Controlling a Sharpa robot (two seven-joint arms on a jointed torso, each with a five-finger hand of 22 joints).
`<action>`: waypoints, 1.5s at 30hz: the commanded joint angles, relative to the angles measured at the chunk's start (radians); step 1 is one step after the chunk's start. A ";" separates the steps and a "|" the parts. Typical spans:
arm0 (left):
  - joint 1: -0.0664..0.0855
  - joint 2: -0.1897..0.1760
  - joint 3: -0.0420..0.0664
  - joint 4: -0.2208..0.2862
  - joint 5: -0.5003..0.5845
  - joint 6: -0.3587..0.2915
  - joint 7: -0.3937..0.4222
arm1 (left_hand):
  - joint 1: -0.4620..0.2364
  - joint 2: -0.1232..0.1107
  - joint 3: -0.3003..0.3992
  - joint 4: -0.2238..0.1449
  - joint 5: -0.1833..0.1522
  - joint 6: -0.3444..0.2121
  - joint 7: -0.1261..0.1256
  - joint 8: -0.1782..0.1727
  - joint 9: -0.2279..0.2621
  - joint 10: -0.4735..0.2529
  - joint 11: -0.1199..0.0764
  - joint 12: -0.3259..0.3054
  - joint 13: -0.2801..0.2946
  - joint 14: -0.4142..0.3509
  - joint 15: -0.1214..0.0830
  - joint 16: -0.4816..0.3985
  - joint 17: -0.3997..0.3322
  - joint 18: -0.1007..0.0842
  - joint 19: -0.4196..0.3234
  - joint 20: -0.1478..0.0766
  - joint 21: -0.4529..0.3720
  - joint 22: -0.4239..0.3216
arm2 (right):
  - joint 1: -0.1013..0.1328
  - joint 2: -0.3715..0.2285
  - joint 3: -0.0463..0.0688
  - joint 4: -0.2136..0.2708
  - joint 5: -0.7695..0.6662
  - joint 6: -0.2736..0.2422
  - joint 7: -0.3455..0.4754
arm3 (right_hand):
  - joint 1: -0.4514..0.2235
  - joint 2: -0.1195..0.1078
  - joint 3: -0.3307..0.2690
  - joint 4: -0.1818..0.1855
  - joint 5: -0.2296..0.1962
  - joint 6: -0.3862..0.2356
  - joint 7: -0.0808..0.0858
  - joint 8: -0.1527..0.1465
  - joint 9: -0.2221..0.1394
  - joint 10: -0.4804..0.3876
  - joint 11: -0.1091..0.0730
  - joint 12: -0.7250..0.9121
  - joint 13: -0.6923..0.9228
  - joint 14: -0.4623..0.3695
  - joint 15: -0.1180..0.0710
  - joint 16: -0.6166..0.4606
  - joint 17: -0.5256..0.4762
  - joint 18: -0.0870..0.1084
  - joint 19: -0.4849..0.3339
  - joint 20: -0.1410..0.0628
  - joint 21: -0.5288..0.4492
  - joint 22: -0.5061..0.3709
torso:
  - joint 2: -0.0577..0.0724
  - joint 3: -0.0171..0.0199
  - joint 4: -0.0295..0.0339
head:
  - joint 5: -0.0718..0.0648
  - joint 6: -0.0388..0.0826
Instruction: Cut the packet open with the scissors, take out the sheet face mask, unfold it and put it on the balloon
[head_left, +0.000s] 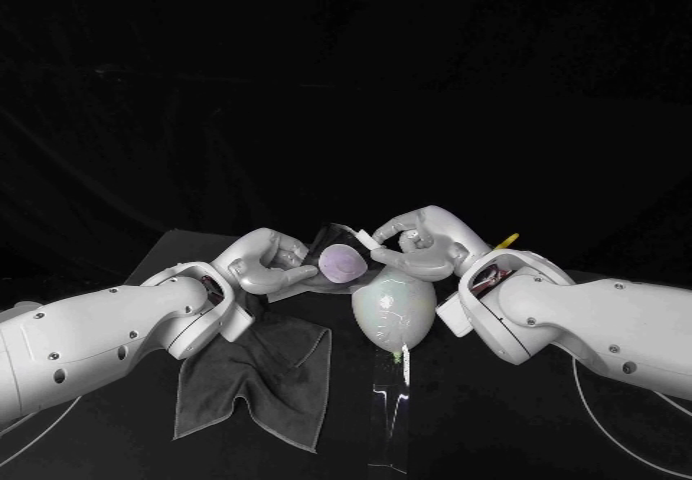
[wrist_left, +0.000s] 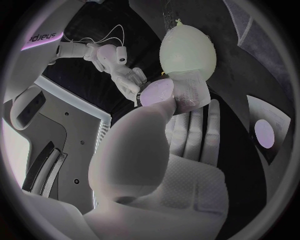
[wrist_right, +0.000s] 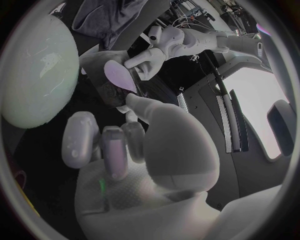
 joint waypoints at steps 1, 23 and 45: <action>0.000 0.000 0.000 -0.003 -0.020 -0.020 -0.019 | -0.002 0.012 -0.001 -0.005 0.004 0.004 -0.004 0.024 0.061 0.008 0.001 0.000 0.000 0.004 -0.002 0.007 0.002 0.014 0.001 -0.005 0.007 0.002 | 0.002 -0.003 0.002 0.000 0.043 0.002 0.038 | -0.004 -0.002 0.004 0.000 0.003 -0.001 0.003 0.011 0.108 -0.005 0.000 -0.004 0.082 0.083 -0.009 0.002 0.163 -0.003 -0.007 -0.003 -0.004 0.167 | 0.000 -0.0007 0.0006 | -0.002 0.001; 0.000 -0.006 0.000 -0.015 -0.047 -0.001 -0.019 | -0.004 0.012 0.007 -0.012 0.004 0.000 -0.003 0.025 0.069 0.010 0.001 -0.006 0.000 -0.001 -0.001 0.011 0.005 0.011 -0.010 -0.008 0.024 0.014 | 0.006 -0.010 0.008 -0.023 0.148 -0.030 0.078 | -0.008 0.007 0.013 0.000 0.003 -0.005 0.004 0.016 0.110 -0.002 0.001 -0.002 0.086 0.084 -0.008 0.003 0.169 -0.004 -0.005 -0.002 0.003 0.169 | -0.001 -0.0001 0.0019 | 0.001 0.005; -0.010 -0.107 -0.004 -0.031 0.001 0.162 0.079 | -0.008 0.018 0.021 -0.020 0.004 -0.012 -0.004 0.023 0.080 -0.002 0.005 -0.014 -0.002 -0.020 0.004 0.011 0.007 0.002 -0.041 -0.007 0.044 0.030 | 0.050 -0.019 0.019 -0.063 0.272 -0.030 0.127 | -0.007 0.009 0.016 -0.002 0.003 -0.005 0.004 0.017 0.111 -0.001 0.001 -0.002 0.087 0.084 -0.008 0.004 0.171 -0.004 -0.004 -0.003 0.004 0.170 | -0.001 -0.0019 0.0026 | 0.057 -0.016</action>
